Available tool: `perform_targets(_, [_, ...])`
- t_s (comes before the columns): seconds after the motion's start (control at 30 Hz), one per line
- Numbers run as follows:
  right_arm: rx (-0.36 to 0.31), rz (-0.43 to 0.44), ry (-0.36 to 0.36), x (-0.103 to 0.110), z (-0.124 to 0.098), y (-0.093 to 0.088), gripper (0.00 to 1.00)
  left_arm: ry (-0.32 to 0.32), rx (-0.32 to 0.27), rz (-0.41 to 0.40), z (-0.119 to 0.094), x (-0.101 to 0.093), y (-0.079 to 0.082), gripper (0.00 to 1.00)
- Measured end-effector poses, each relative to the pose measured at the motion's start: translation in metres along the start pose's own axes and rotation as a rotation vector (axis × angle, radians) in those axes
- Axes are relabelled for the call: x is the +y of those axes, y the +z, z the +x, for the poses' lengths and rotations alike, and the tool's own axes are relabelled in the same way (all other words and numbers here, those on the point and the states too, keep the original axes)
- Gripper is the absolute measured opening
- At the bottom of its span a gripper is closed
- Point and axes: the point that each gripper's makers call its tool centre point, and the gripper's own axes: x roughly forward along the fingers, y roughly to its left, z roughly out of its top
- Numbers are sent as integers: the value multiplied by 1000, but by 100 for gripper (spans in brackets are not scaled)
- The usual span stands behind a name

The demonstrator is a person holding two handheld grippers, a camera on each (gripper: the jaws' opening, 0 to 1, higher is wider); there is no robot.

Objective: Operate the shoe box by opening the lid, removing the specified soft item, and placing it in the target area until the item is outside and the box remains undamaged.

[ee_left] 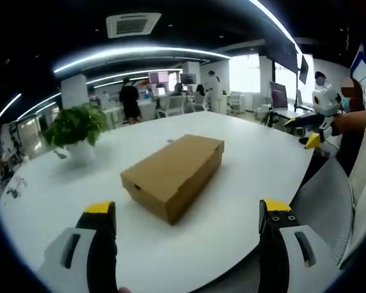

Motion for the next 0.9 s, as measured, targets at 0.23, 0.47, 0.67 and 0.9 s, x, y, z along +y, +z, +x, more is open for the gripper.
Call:
perform_targets(0.23, [4, 1, 1, 0, -1, -1, 96, 6, 3, -6, -1, 0, -2, 100])
perform_targets(0.47, [3, 2, 1, -1, -1, -1, 96, 11, 1, -9, -1, 0, -2, 100])
perform_targets(0.67, [2, -6, 4, -1, 0, 1, 96, 14, 1, -10, 0, 1, -2, 100])
perform_targets(0.9, [7, -11, 8, -1, 0, 0, 96, 19, 0, -14, 0, 2, -2, 100])
